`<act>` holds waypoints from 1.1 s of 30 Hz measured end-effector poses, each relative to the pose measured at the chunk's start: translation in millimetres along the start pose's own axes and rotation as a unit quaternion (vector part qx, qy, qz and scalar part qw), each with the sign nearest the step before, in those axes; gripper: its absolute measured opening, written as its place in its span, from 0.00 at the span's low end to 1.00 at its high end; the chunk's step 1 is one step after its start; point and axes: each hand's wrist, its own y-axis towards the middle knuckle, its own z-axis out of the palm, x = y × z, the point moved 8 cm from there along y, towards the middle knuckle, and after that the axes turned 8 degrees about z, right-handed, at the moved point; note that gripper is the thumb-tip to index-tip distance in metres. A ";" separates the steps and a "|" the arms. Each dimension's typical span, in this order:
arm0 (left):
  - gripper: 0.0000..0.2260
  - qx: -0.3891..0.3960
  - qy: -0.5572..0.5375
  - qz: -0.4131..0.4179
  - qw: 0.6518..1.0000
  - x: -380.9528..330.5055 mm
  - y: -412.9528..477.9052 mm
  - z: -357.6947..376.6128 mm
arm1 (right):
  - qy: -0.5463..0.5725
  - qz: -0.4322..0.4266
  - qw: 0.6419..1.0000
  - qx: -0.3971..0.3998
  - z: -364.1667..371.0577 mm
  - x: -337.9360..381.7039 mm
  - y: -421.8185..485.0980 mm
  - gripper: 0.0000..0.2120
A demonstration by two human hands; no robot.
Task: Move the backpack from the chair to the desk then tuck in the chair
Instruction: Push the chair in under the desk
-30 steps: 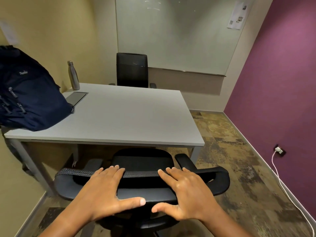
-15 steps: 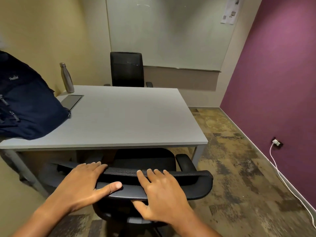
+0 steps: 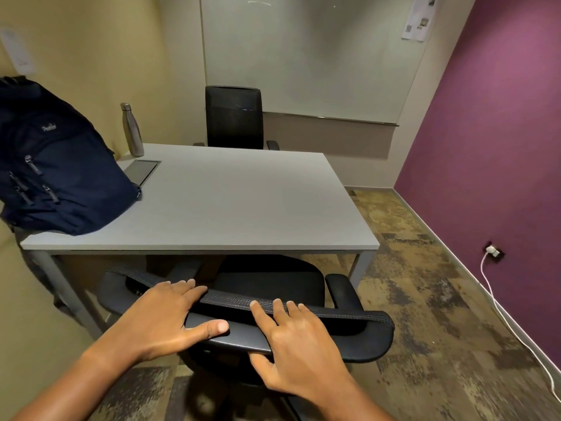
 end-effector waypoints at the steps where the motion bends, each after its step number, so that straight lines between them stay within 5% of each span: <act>1: 0.63 0.003 -0.002 0.000 1.000 -0.3 -3.1 1.1 | -0.002 -0.001 1.000 0.005 -0.4 1.7 -2.5 0.31; 12: 0.64 -0.001 -0.015 -0.037 0.999 -14.5 -47.6 5.8 | 0.005 -0.068 0.997 -0.022 -14.2 16.3 -31.6 0.32; 20: 0.63 -0.084 0.001 -0.090 0.992 -39.1 -56.7 7.8 | 0.017 -0.110 0.994 -0.014 -16.6 -5.4 -40.2 0.31; 28: 0.59 -0.121 -0.004 -0.120 0.985 -38.6 -45.7 3.7 | 0.163 -0.061 0.983 0.061 -14.2 -19.7 -26.9 0.47; 33: 0.59 -0.142 -0.003 -0.133 0.981 -32.5 -38.2 -3.1 | 0.146 -0.019 0.989 -0.002 -24.7 -28.7 -17.7 0.41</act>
